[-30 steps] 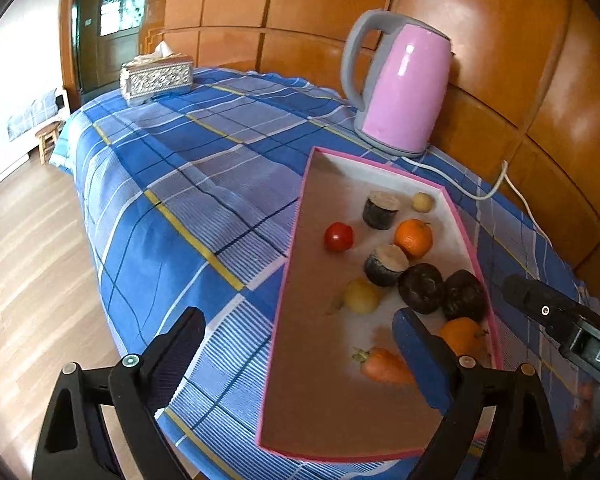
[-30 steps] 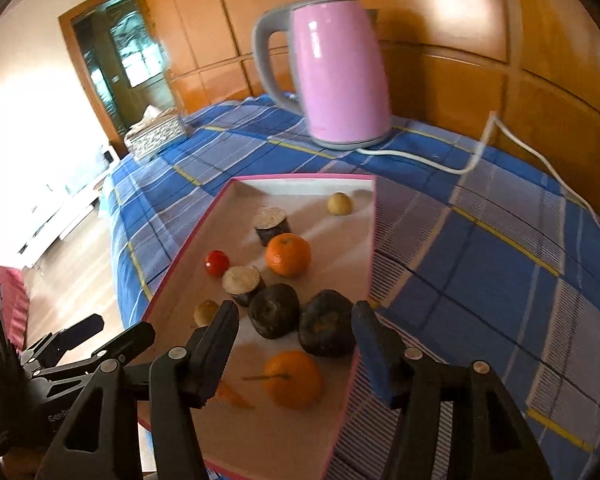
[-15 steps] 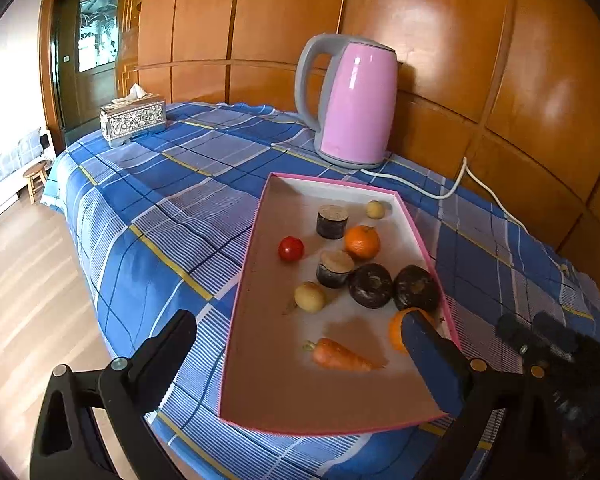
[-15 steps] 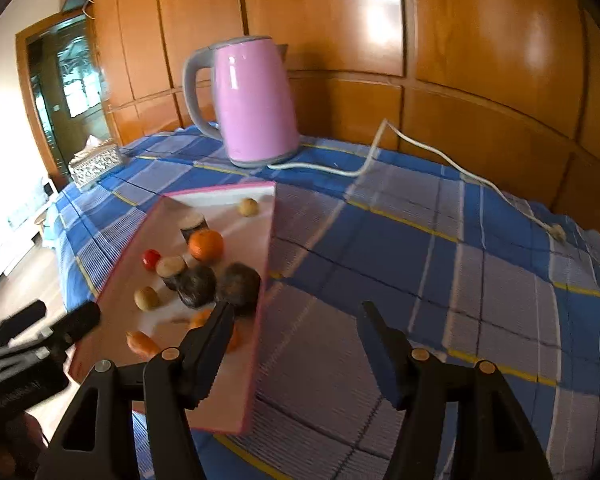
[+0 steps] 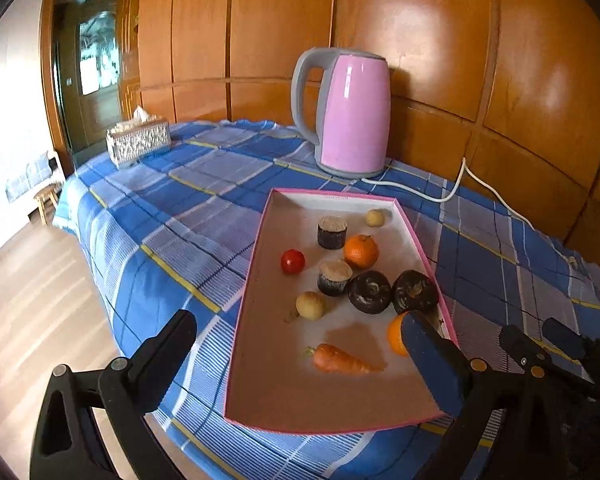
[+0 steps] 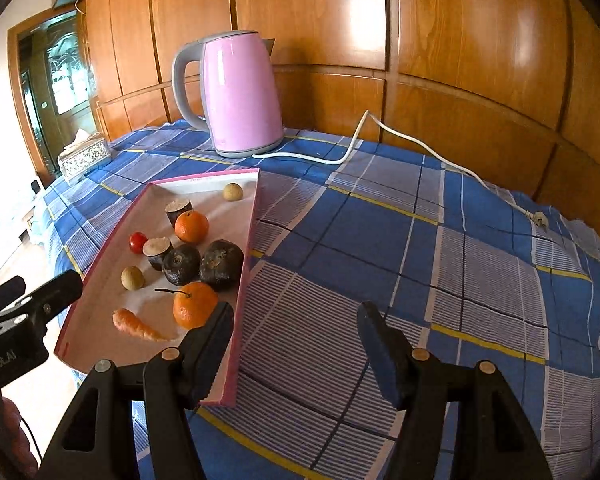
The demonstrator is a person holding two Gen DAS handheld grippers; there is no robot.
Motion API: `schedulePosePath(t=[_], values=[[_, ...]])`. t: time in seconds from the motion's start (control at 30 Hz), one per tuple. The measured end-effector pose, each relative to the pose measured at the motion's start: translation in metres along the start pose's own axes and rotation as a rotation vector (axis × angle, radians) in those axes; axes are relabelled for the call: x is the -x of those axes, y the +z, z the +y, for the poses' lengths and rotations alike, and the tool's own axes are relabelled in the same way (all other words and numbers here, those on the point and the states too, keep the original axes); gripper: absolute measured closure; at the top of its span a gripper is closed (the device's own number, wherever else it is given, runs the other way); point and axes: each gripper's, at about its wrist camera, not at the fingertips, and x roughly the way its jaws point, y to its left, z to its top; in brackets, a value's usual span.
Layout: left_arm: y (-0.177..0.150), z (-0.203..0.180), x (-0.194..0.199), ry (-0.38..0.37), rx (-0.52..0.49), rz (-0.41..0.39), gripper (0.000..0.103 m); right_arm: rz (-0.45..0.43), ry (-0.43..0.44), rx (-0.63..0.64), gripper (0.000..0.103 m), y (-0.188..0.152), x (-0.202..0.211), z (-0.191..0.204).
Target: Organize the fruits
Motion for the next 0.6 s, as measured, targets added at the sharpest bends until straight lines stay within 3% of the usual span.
schedulePosePath(t=[0.6], values=[[-0.0014, 0.0014, -0.0005, 0.025, 0.020, 0.007, 0.000, -0.022, -0.014, 0.001, 0.038, -0.0021, 0.0058, -0.0011]])
